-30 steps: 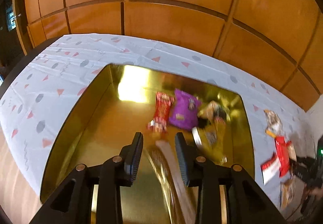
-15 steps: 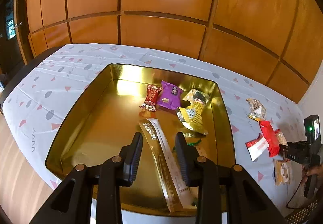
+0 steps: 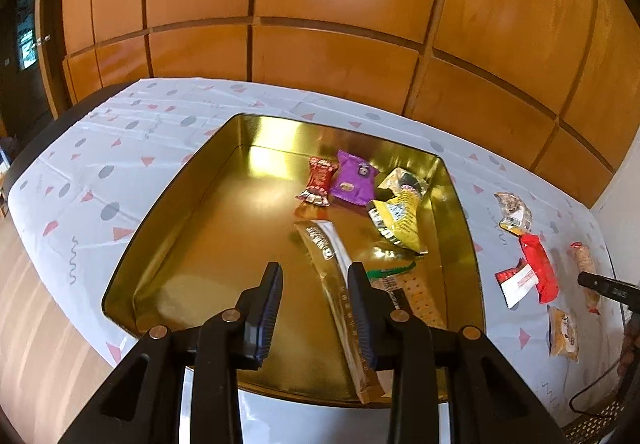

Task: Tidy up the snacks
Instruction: 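Carry the sesame bar into the tin and release it with the right gripper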

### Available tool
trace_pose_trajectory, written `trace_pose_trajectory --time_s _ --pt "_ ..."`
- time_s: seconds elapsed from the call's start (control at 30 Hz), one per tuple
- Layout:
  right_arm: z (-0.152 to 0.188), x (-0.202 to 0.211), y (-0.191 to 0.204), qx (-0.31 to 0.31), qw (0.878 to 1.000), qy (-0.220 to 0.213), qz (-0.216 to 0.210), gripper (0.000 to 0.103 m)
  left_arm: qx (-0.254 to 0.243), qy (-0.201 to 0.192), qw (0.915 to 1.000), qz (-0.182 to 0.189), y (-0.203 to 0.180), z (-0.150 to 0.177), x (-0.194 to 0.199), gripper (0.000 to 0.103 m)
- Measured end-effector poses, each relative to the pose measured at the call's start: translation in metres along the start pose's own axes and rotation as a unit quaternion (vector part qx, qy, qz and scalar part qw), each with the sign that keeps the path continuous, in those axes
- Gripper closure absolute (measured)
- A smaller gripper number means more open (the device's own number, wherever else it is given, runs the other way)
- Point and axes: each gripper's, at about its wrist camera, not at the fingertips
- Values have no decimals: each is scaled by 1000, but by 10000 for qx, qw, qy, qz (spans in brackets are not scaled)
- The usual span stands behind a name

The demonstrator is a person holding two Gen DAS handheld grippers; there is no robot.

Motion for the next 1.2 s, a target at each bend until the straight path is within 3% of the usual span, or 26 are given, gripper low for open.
trace_pose_trajectory --time_s 0.2,0.4,0.53,0.67,0.87,1.07,1.2 --pt "6 26 56 -7 9933 -107 -1152 73 158 -26 9999 -63 14 2 1 69" --pt "6 47 148 278 9734 -123 -2270 73 352 -87 9992 -179 31 3 6 69" --pt "-2 52 194 151 9583 -108 -2852 73 424 -84 9989 -175 36 5 5 69" --pt "-6 37 225 -35 9560 68 -2933 70 428 -18 9990 -144 38 8 2 69" --pt "5 21 235 -35 9580 262 -2854 61 466 77 9987 -167 40 13 -5 69" --pt "13 35 230 276 9632 -28 -2675 57 353 72 9992 -159 32 12 -4 69" --pt "20 46 222 478 9677 -297 -2455 46 248 72 9995 -161 26 12 -2 69"
Point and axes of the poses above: each gripper's, at about its wrist camera, not at the fingertips, and x roughly against the way its jaws point, y to its left, z to its underside, and after that the axes turned 3 degrees about -x, right-handed
